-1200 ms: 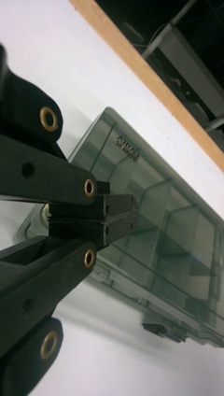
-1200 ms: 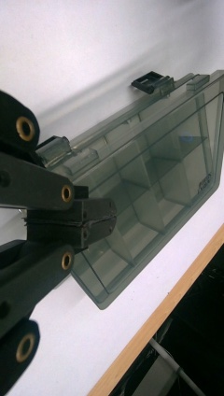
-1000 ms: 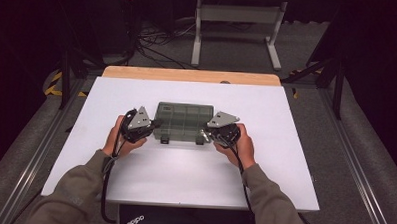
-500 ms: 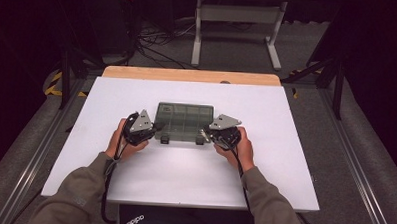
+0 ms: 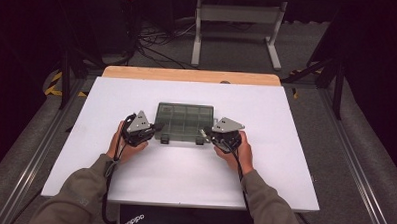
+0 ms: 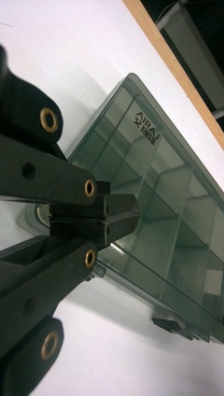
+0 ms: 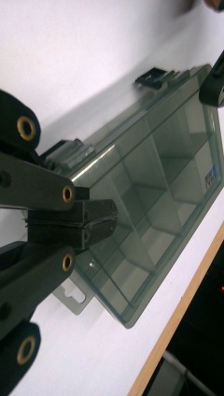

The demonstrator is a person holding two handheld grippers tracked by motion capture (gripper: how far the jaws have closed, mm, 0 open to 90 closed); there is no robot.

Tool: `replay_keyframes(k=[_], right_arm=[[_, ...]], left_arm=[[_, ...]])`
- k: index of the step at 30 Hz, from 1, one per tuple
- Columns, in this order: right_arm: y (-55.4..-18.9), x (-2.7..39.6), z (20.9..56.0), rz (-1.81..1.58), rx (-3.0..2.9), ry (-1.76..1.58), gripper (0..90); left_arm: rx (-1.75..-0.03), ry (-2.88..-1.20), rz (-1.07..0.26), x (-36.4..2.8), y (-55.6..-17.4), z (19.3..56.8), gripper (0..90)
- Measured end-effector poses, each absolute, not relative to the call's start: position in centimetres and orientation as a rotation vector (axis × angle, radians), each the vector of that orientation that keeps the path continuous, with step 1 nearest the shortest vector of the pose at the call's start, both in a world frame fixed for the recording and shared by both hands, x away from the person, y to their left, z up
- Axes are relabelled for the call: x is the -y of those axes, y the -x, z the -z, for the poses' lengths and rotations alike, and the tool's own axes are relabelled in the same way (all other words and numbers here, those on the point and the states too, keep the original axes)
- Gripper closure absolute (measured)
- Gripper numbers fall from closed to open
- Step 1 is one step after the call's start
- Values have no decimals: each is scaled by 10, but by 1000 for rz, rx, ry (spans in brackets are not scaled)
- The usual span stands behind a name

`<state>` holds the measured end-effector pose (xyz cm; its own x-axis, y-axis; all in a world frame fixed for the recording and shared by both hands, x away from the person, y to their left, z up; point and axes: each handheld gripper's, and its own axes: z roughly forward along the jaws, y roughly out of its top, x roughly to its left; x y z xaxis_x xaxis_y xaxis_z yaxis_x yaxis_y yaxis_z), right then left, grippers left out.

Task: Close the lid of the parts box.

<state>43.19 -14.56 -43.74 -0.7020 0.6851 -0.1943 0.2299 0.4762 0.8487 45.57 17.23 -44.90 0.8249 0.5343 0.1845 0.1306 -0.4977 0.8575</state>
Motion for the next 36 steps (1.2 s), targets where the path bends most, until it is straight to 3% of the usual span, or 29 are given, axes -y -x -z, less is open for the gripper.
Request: replay_keyframes(k=[36], right_arm=[[-428,144,437,-1125,-2161,-786,900]], left_arm=[[-498,-2079,-595,-172,-453,447,896]])
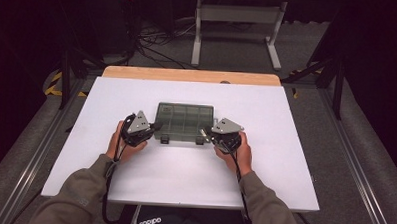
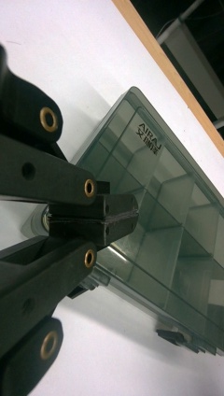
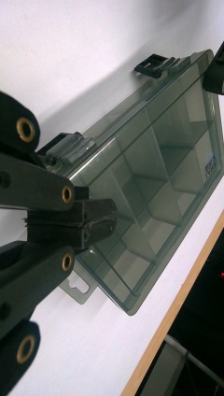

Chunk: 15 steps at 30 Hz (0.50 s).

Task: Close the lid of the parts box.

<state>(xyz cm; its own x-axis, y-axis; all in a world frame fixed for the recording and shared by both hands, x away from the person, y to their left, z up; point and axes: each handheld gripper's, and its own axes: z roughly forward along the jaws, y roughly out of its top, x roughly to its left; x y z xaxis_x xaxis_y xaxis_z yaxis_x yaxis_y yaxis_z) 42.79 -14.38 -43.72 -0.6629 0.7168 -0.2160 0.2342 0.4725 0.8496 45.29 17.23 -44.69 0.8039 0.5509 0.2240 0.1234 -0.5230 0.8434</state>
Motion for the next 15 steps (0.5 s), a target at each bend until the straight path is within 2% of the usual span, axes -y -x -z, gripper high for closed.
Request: replay_keyframes(k=[15], right_arm=[[-425,145,432,-1150,-2142,-754,888]], left_arm=[[-484,-2052,-630,-175,-450,440,878]])
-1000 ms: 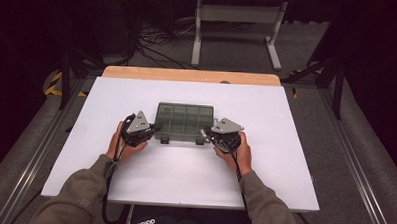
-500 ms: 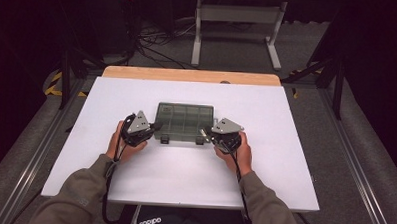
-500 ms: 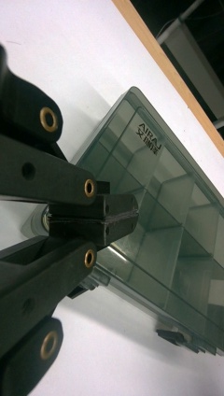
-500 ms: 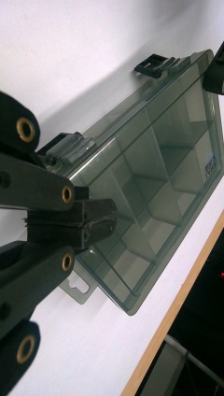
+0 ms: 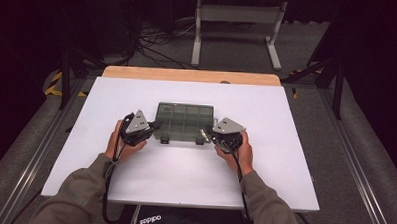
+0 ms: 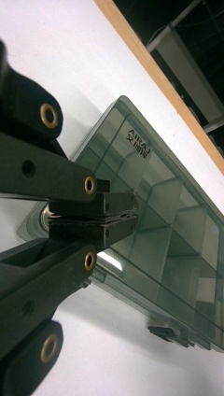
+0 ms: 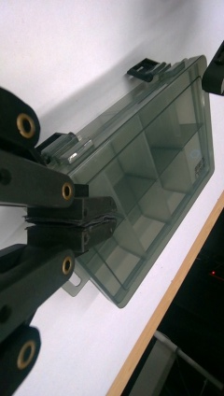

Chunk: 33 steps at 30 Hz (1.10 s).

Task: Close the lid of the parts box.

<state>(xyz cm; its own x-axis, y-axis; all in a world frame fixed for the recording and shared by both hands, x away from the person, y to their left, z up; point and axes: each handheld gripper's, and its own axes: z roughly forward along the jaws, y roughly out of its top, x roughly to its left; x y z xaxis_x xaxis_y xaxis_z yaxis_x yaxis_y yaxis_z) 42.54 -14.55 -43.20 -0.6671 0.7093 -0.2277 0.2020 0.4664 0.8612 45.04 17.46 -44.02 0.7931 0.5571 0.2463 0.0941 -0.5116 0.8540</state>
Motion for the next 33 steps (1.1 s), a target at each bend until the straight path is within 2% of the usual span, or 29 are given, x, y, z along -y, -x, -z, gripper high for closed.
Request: replay_keyframes(k=[8,10,17,23,29,33], right_arm=[[-424,145,430,-1173,-2134,-751,878],[-426,146,430,-1179,-2137,-754,879],[-427,150,430,-1213,-2125,-777,848],[-427,150,430,-1219,-2128,-781,792],[-428,152,430,-1240,-2119,-792,689],[-429,153,429,-1275,-2115,-797,623]], left_arm=[[-474,-2038,-639,-176,-448,437,854],[-482,-2033,-641,-177,-449,438,814],[-484,-2013,-630,-178,-448,437,777],[-477,-2012,-629,-177,-447,436,704],[-497,-2005,-632,-178,-448,436,647],[-499,-2006,-636,-177,-447,436,561]])
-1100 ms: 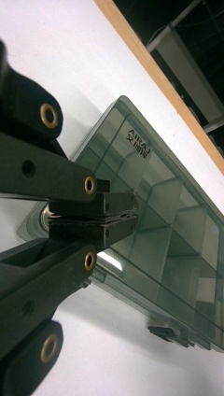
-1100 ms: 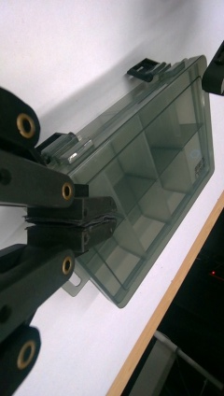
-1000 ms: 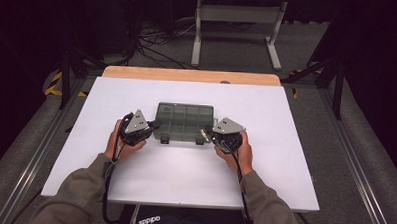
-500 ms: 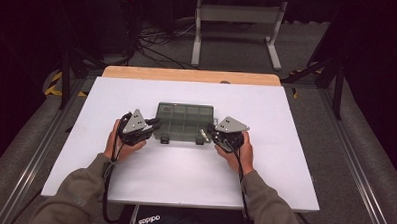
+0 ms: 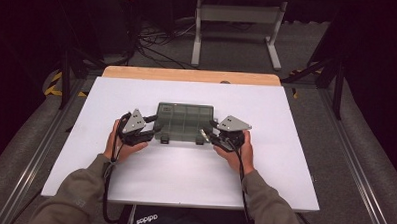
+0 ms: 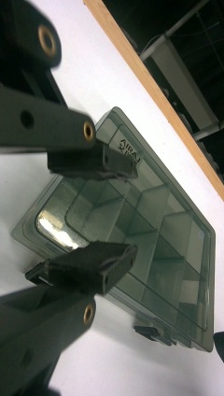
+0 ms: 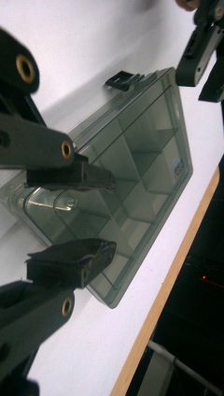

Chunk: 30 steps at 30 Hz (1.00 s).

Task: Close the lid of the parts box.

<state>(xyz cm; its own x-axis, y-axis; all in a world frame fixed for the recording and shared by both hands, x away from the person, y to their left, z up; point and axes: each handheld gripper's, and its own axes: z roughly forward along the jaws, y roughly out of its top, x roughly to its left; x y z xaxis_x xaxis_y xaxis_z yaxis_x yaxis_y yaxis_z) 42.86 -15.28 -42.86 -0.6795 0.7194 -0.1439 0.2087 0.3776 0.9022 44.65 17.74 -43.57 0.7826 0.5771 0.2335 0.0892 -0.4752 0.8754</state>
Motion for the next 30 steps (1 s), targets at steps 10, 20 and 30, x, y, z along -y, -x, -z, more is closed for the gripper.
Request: replay_keyframes(k=[10,20,30], right_arm=[[-430,150,429,-1269,-2105,-812,401],[-434,151,428,-1245,-2053,-872,154],[-433,149,427,-1234,-2054,-858,56]], left_arm=[[-491,-1994,-649,-176,-445,435,336],[-487,-1970,-612,-176,-445,437,150],[-469,-1976,-600,-175,-442,435,69]])
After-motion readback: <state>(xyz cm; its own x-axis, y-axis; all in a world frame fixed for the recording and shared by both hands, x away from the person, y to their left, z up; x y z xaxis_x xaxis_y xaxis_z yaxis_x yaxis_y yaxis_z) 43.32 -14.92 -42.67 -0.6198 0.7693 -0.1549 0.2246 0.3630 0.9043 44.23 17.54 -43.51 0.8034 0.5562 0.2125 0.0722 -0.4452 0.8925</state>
